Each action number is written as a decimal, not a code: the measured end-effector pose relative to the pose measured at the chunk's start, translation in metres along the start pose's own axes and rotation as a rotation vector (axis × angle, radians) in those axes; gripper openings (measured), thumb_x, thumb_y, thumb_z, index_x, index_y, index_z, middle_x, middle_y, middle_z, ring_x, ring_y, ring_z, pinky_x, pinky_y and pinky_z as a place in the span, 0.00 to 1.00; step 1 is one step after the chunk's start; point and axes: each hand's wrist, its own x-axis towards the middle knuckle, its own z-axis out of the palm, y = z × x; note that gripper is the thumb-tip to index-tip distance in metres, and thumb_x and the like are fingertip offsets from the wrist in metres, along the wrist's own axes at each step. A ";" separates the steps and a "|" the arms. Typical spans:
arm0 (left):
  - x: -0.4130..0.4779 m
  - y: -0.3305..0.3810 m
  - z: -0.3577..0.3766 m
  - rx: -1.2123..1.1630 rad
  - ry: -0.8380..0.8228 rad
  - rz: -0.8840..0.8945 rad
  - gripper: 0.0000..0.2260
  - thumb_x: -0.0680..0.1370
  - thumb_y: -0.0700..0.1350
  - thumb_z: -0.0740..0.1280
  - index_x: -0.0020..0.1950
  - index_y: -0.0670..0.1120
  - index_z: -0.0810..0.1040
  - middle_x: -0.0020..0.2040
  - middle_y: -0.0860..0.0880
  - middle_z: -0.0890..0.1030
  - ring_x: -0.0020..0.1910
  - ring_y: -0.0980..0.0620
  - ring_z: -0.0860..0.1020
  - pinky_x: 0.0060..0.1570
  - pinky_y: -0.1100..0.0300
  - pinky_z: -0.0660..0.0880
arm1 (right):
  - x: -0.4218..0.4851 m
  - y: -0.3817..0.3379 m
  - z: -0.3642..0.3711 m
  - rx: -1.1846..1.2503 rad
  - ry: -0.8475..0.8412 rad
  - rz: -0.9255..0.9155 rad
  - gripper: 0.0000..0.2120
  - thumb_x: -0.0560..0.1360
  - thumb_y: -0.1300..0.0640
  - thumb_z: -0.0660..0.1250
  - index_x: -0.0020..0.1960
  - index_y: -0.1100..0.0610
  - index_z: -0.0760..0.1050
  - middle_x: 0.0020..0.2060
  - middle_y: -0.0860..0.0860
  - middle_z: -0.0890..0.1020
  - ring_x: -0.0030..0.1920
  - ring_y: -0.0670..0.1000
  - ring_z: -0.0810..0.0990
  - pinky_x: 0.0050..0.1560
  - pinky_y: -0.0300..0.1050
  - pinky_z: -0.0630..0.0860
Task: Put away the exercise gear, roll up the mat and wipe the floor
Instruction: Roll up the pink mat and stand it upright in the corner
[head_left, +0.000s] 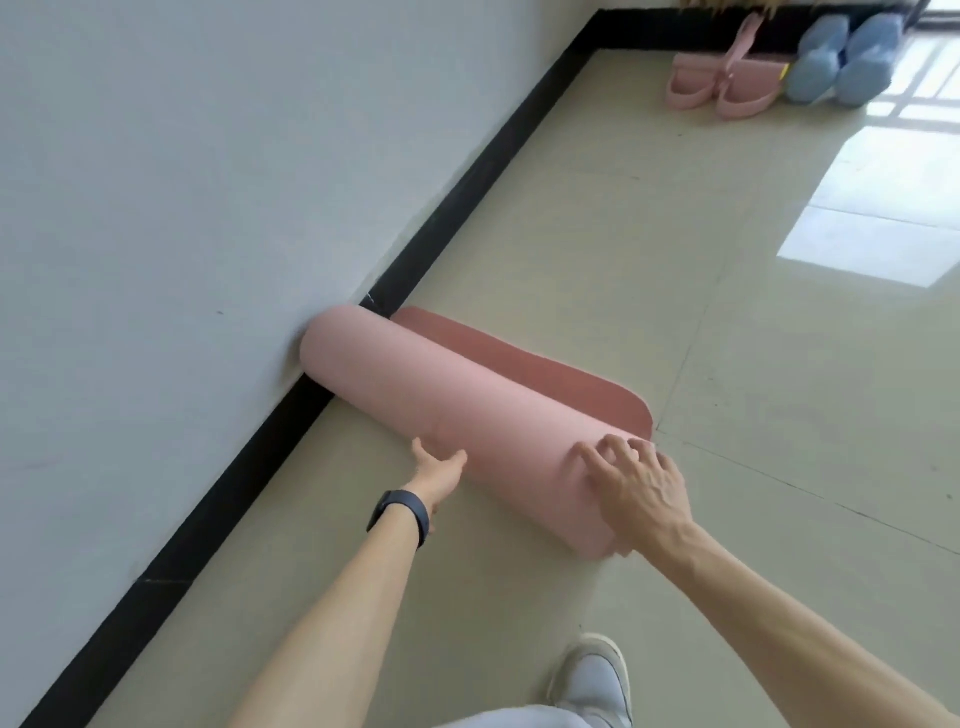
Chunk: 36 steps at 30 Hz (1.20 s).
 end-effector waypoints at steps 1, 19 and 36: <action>0.003 0.005 0.013 -0.082 -0.005 0.016 0.38 0.79 0.59 0.62 0.77 0.64 0.36 0.74 0.51 0.64 0.69 0.35 0.69 0.60 0.34 0.70 | 0.004 0.006 -0.003 0.013 0.017 0.027 0.28 0.75 0.57 0.60 0.72 0.41 0.58 0.69 0.49 0.69 0.68 0.58 0.67 0.62 0.50 0.69; 0.068 0.105 0.063 -0.539 0.276 0.092 0.37 0.75 0.57 0.70 0.76 0.63 0.50 0.73 0.39 0.60 0.48 0.43 0.76 0.55 0.51 0.71 | 0.140 0.041 -0.057 0.365 -0.214 0.204 0.43 0.67 0.24 0.59 0.71 0.51 0.60 0.70 0.49 0.68 0.70 0.55 0.65 0.68 0.56 0.61; 0.142 0.100 0.033 -1.066 -0.233 -0.088 0.34 0.62 0.55 0.79 0.66 0.48 0.77 0.59 0.43 0.83 0.53 0.40 0.80 0.47 0.50 0.78 | 0.283 0.017 -0.058 0.776 -0.646 0.171 0.59 0.58 0.30 0.74 0.79 0.39 0.44 0.78 0.47 0.55 0.77 0.56 0.56 0.74 0.57 0.60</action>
